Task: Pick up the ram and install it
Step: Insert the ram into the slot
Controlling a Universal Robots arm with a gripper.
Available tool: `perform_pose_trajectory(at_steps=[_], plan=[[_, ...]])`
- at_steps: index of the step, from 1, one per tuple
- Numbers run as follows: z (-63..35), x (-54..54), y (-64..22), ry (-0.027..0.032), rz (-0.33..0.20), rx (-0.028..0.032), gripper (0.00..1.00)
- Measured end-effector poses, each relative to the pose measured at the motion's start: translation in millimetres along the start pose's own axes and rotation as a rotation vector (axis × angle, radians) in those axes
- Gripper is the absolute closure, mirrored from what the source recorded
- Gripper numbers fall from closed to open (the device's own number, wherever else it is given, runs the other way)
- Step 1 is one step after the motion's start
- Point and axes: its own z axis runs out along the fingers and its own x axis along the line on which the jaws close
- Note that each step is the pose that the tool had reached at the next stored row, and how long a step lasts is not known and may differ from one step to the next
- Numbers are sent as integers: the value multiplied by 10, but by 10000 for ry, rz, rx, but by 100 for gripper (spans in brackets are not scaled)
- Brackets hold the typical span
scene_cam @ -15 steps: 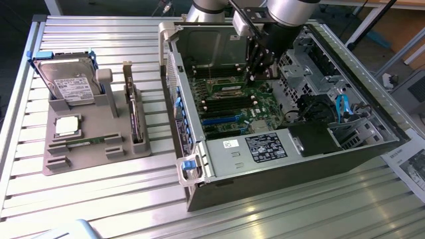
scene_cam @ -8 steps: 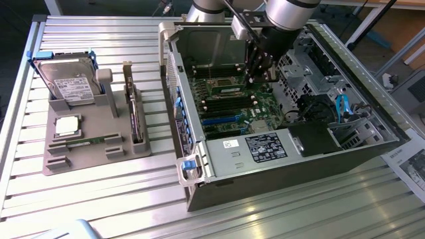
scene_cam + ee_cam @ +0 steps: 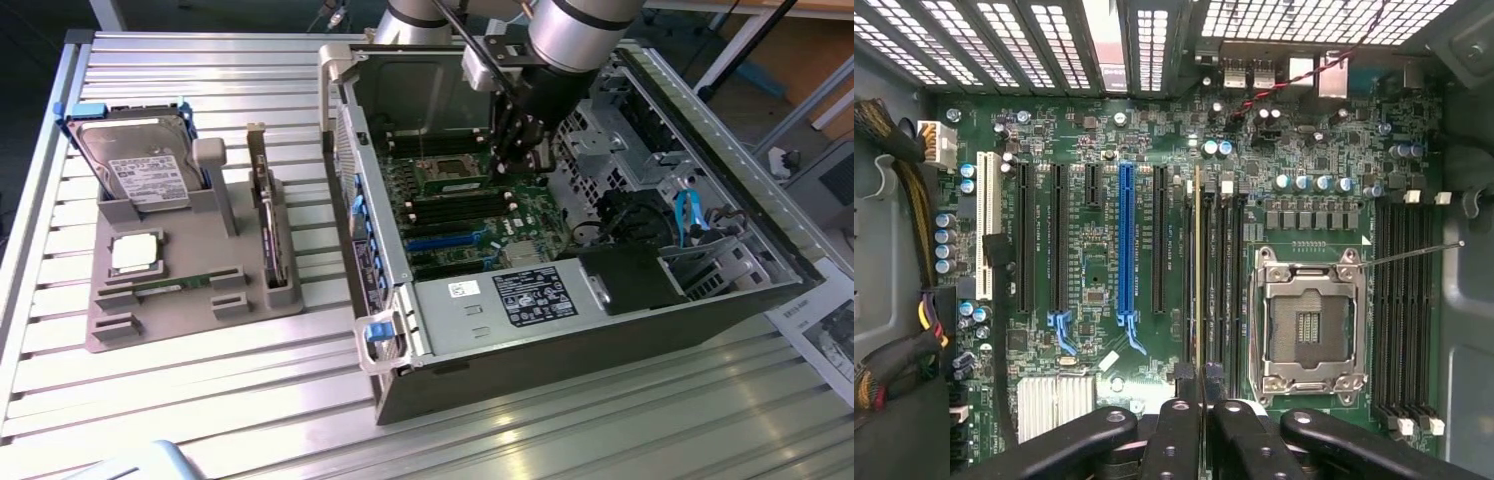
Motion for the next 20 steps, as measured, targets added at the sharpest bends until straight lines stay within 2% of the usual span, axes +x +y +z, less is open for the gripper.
perform_pose_trajectory(at_steps=[6, 14, 20], plan=[[1, 0, -7, -1, 2, 0, 88], [-2, 1, -120, -2, 1, -9, 88], [11, 1, -127, -1, 1, -5, 88]])
